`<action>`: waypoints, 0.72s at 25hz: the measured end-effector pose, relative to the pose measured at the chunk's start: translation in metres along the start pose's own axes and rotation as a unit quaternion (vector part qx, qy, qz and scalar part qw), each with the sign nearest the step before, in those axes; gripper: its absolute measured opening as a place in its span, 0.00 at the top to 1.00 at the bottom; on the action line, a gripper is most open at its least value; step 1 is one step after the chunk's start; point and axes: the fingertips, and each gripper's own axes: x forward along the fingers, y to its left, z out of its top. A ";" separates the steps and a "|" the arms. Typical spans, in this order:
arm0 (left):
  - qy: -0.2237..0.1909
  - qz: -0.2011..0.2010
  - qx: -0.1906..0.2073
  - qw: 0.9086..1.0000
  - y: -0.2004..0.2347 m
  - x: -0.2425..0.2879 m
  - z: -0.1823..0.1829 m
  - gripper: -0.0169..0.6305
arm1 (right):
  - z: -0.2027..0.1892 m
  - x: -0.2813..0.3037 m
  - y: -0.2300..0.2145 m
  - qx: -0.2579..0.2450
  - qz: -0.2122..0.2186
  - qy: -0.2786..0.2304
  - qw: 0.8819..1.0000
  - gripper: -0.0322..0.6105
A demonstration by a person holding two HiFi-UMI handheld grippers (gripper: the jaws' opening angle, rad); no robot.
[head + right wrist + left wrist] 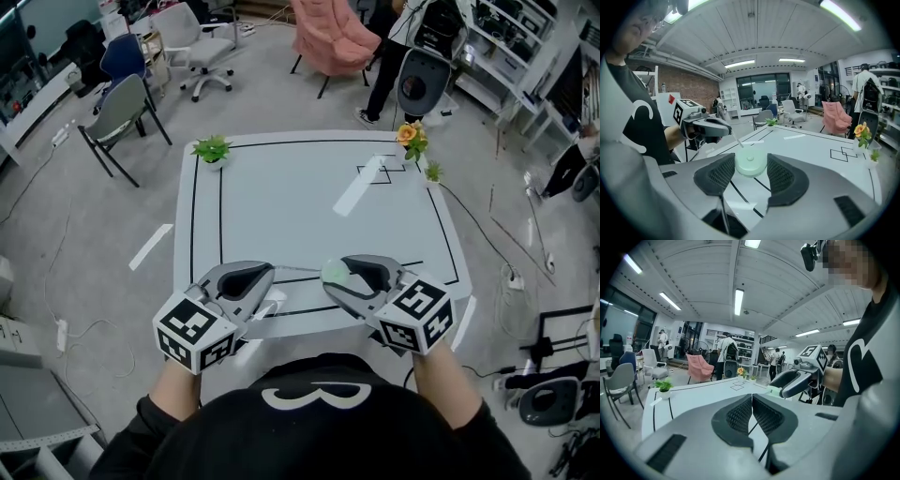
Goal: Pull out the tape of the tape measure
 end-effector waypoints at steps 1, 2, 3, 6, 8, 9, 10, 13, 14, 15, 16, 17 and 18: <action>0.000 0.000 0.000 1.000 -0.001 0.000 0.000 0.95 | -0.001 -0.002 -0.001 0.001 -0.003 -0.001 1.000 0.61; 0.000 0.001 0.001 1.000 -0.002 0.000 0.001 0.95 | -0.002 -0.004 -0.002 0.003 -0.005 -0.001 1.000 0.61; 0.000 0.001 0.001 1.000 -0.003 0.001 0.001 0.95 | -0.003 -0.006 -0.002 0.005 -0.008 -0.002 1.000 0.61; 0.002 0.006 -0.006 1.000 -0.003 0.000 0.000 0.95 | -0.005 -0.011 -0.002 0.010 -0.016 -0.002 1.000 0.61; 0.002 0.008 -0.020 1.000 0.001 -0.001 -0.002 0.95 | -0.007 -0.015 -0.005 0.013 -0.022 -0.002 1.000 0.61; 0.002 0.008 -0.027 1.000 0.002 -0.001 -0.002 0.95 | -0.008 -0.017 -0.006 0.015 -0.025 -0.002 1.000 0.61; 0.001 0.009 -0.033 0.999 0.004 -0.002 -0.003 0.95 | -0.009 -0.019 -0.007 0.016 -0.027 -0.002 1.000 0.61; -0.001 0.015 -0.038 0.999 0.008 -0.006 -0.003 0.95 | -0.012 -0.022 -0.010 0.019 -0.034 -0.004 0.999 0.61; -0.002 0.018 -0.038 0.999 0.010 -0.007 -0.003 0.95 | -0.013 -0.023 -0.010 0.020 -0.036 -0.004 0.999 0.61; -0.002 0.021 -0.039 0.999 0.011 -0.008 -0.004 0.95 | -0.014 -0.024 -0.010 0.022 -0.038 -0.004 0.999 0.61; -0.002 0.023 -0.040 0.999 0.011 -0.009 -0.004 0.95 | -0.015 -0.025 -0.010 0.022 -0.039 -0.004 0.999 0.61; -0.002 0.025 -0.040 0.999 0.011 -0.010 -0.004 0.95 | -0.017 -0.026 -0.010 0.023 -0.041 -0.004 0.999 0.61; -0.002 0.026 -0.040 0.999 0.012 -0.010 -0.004 0.95 | -0.017 -0.028 -0.010 0.023 -0.042 -0.005 0.999 0.61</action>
